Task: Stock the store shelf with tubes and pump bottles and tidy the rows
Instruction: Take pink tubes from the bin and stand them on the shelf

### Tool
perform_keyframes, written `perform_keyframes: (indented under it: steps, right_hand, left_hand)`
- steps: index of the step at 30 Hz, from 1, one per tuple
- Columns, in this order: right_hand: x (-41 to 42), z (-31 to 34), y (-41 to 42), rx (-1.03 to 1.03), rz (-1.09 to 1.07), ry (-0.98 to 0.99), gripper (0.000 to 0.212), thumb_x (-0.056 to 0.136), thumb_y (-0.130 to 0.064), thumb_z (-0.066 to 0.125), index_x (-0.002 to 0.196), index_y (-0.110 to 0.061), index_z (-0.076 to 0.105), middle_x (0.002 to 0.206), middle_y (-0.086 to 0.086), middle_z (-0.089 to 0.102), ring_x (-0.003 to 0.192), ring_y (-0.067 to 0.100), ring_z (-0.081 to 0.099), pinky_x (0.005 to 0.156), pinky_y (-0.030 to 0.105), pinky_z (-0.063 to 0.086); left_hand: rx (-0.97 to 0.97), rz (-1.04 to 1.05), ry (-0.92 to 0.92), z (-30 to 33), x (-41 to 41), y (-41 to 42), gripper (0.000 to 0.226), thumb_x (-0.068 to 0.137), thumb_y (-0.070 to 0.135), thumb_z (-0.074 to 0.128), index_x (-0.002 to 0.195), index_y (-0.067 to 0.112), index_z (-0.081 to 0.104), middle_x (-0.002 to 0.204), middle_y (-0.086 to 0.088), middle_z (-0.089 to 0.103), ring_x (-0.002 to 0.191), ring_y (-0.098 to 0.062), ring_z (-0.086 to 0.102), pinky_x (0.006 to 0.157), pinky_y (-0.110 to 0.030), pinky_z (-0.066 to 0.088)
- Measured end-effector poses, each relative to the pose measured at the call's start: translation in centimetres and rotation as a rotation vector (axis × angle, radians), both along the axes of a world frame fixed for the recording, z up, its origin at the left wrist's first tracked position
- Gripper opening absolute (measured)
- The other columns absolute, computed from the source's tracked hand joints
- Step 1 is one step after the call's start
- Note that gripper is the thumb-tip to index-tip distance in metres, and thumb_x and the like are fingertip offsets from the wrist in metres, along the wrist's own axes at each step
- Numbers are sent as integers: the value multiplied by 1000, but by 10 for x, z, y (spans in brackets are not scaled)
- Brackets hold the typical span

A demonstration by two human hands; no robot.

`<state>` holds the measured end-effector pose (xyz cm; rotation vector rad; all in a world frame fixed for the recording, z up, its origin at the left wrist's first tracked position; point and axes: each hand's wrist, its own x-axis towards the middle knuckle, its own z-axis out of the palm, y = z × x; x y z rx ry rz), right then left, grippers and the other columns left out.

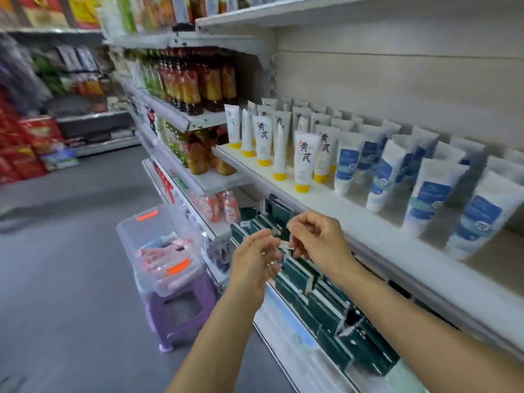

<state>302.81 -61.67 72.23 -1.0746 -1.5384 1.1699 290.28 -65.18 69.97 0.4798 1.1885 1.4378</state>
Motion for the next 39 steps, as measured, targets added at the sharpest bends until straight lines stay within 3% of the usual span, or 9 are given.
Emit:
perform_keyframes:
  steps: [4, 9, 17, 21, 25, 33, 39]
  right_hand:
    - [-87, -21, 21, -33, 66, 0, 17, 94, -4, 57, 84, 10, 60, 64, 21, 59, 47, 19, 49, 44, 21, 40]
    - [-183, -49, 42, -125, 110, 7, 15, 93, -2, 56, 80, 3, 61, 61, 14, 58, 43, 12, 48, 42, 18, 38]
    - [-293, -93, 80, -258, 169, -60, 17, 92, -1, 56, 77, -5, 62, 59, 10, 60, 41, 10, 50, 39, 16, 37]
    - [-329, -113, 111, -325, 203, -117, 15, 93, -6, 58, 79, -7, 64, 60, 7, 62, 44, 11, 52, 41, 19, 38]
    - [-372, -133, 156, -349, 238, -174, 20, 93, -4, 56, 74, -7, 60, 60, 9, 60, 42, 11, 50, 39, 17, 37]
    - [-473, -212, 269, -481, 301, -348, 22, 94, -8, 55, 72, -10, 59, 51, -1, 58, 43, 12, 52, 43, 22, 38]
    - [-532, -287, 330, -681, 379, -462, 14, 95, -9, 51, 89, 0, 60, 67, 12, 60, 55, 21, 56, 52, 30, 48]
  left_hand:
    - [-26, 81, 6, -15, -90, 12, 24, 93, 2, 49, 113, 7, 61, 71, -2, 67, 48, -10, 55, 42, -19, 41]
    - [-107, 177, 30, -31, -188, 13, 17, 93, 5, 51, 104, 11, 63, 70, -2, 66, 51, -11, 55, 42, -19, 41]
    - [-206, 294, 7, -61, -314, 25, 24, 95, 10, 50, 115, 12, 63, 82, -3, 64, 64, -15, 55, 46, -20, 47]
    - [-255, 357, -27, -83, -357, 46, 22, 94, 12, 52, 113, 13, 65, 76, 0, 66, 64, -15, 57, 58, -26, 44]
    - [-294, 405, -30, -101, -397, 81, 16, 94, 12, 53, 103, 16, 65, 76, -1, 64, 61, -14, 56, 55, -24, 43]
    - [-439, 420, 63, -155, -492, 179, 19, 96, 7, 45, 104, 14, 61, 81, -6, 64, 60, -16, 55, 47, -21, 46]
    - [-585, 313, 101, -227, -542, 263, 21, 93, 2, 46, 92, 15, 62, 77, -9, 61, 63, -19, 52, 51, -26, 45]
